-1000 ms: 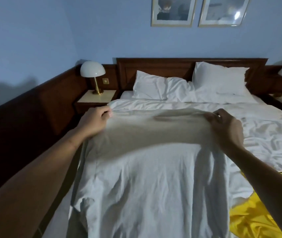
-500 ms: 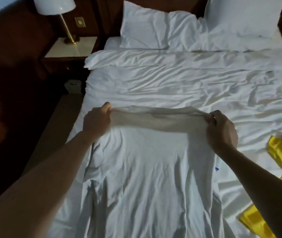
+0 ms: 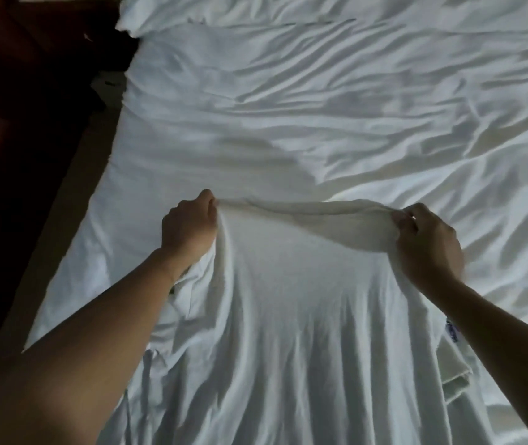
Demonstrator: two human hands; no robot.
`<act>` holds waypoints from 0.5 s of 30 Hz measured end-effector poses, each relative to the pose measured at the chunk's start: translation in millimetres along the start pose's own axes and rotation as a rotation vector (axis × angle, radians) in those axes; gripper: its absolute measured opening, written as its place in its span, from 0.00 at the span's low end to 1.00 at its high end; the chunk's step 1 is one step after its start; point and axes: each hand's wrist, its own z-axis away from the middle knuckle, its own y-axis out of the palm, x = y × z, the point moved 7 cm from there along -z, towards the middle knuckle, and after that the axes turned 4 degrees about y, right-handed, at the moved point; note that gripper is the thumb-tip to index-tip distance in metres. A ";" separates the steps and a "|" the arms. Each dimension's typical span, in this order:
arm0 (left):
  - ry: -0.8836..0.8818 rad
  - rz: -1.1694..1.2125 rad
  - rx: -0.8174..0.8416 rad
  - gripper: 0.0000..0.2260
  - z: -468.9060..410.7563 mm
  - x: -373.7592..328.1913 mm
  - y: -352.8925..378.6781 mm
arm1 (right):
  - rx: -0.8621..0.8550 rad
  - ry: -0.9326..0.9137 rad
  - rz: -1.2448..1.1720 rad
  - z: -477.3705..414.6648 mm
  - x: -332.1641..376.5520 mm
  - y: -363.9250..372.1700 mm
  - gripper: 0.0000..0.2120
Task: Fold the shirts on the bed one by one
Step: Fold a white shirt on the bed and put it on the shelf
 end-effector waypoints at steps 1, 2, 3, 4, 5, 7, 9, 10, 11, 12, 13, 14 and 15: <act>-0.011 -0.009 0.000 0.10 -2.9 1.3 12.3 | 0.009 -0.001 0.019 -4.4 -5.0 10.7 0.13; -0.021 -0.011 -0.006 0.10 -4.7 2.0 23.8 | 0.018 0.005 0.034 -8.7 -10.4 21.0 0.13; -0.025 -0.004 -0.017 0.10 -6.0 2.1 34.3 | 0.028 0.014 0.041 -12.7 -16.1 30.6 0.14; -0.027 0.004 -0.025 0.09 -6.2 0.9 43.3 | 0.042 0.023 0.039 -16.5 -22.0 40.4 0.14; -0.029 0.009 -0.040 0.09 -6.4 -0.4 50.9 | 0.057 0.029 0.031 -19.3 -27.4 49.6 0.15; -0.016 -0.005 -0.124 0.07 -4.9 -5.6 57.6 | 0.087 0.031 0.028 -22.3 -36.6 65.3 0.16; 0.032 -0.061 -0.260 0.09 3.8 -20.3 54.2 | 0.105 0.035 0.037 -23.9 -43.8 75.5 0.17; 0.066 -0.072 -0.329 0.13 13.1 -33.6 53.1 | 0.111 0.044 0.028 -25.3 -46.5 79.4 0.16; 0.126 -0.064 -0.374 0.17 25.6 -54.2 55.1 | 0.116 0.057 0.016 -26.8 -49.0 82.4 0.16; 0.205 -0.022 -0.383 0.19 40.5 -81.0 60.7 | 0.119 0.072 0.006 -28.6 -51.5 85.1 0.16; 0.301 0.053 -0.352 0.19 56.1 -111.3 72.2 | 0.122 0.080 -0.006 -29.8 -53.7 87.4 0.17; 0.405 0.130 -0.280 0.18 72.2 -143.8 89.3 | 0.127 0.086 -0.022 -31.4 -56.7 88.4 0.17; 0.499 0.192 -0.189 0.17 87.2 -174.4 108.9 | 0.140 0.087 -0.044 -33.2 -58.6 88.3 0.17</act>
